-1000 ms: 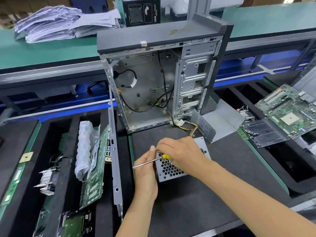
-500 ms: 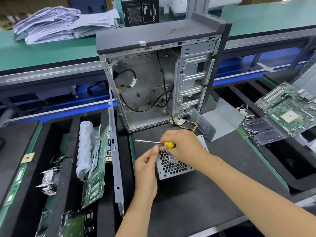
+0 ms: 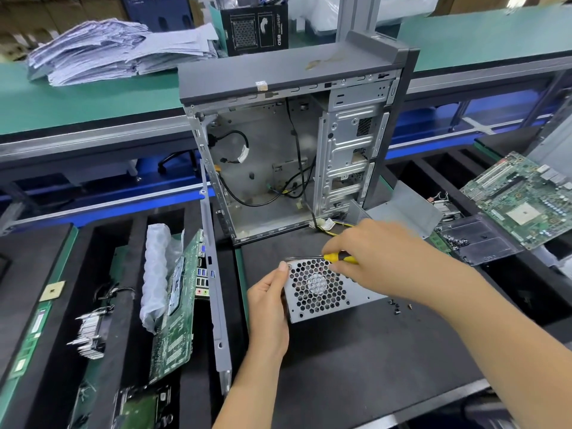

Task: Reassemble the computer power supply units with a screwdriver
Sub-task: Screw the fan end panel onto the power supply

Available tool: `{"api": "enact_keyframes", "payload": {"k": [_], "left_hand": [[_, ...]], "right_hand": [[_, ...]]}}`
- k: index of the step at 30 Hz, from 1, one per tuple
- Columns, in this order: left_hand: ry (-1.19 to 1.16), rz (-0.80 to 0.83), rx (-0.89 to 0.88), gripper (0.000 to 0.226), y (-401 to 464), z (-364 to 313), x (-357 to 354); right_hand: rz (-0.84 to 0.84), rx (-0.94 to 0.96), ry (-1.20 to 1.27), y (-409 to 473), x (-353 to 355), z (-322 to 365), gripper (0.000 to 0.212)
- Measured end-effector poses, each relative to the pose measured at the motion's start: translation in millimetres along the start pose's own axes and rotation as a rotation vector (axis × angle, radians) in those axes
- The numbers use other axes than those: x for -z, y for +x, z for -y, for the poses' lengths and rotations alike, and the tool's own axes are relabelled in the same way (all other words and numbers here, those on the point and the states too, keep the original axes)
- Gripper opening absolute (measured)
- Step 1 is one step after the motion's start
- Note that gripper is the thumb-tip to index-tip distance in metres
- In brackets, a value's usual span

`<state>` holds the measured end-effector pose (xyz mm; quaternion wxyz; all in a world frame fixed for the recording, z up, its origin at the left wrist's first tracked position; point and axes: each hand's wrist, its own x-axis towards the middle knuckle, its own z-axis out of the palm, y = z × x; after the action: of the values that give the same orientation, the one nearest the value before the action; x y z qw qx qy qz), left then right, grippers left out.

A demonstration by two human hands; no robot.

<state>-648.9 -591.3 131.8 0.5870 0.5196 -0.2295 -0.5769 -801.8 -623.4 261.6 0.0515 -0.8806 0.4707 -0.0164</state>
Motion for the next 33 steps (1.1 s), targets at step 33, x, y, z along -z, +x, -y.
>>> {"api": "enact_keyframes", "payload": {"k": [33], "left_hand": [[-0.03, -0.07, 0.025, 0.032, -4, -6, -6]], "right_hand": [[0.114, 0.21, -0.677, 47, 44, 57, 0.033]]}}
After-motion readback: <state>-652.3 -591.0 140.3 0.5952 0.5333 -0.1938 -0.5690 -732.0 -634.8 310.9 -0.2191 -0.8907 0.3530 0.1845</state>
